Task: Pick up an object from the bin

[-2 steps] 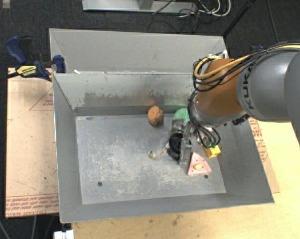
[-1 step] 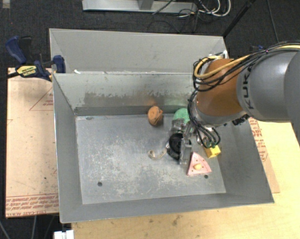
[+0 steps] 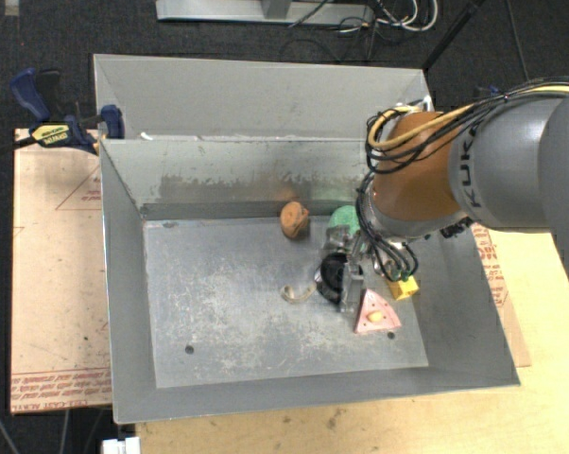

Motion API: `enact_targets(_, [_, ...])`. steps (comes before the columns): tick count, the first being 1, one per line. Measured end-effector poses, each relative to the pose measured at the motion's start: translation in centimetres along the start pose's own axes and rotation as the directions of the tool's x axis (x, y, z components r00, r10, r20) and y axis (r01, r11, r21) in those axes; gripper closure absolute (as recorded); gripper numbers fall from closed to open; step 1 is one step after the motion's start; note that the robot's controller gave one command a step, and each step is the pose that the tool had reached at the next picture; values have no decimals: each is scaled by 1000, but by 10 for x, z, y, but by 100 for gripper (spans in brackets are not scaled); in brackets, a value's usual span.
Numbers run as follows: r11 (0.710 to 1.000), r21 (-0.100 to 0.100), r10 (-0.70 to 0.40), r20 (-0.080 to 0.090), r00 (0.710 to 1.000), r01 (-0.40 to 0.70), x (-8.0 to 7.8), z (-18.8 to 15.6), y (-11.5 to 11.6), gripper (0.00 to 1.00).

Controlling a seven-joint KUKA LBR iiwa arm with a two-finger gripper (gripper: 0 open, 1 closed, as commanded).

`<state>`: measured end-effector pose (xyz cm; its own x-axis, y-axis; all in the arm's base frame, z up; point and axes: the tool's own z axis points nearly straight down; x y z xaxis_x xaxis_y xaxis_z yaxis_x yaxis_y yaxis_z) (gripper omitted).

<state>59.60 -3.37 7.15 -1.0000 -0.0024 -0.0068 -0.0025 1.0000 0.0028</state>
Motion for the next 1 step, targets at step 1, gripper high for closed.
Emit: enact_targets(1, [1000,0,0,-1,1000,0,0,0,0,100])
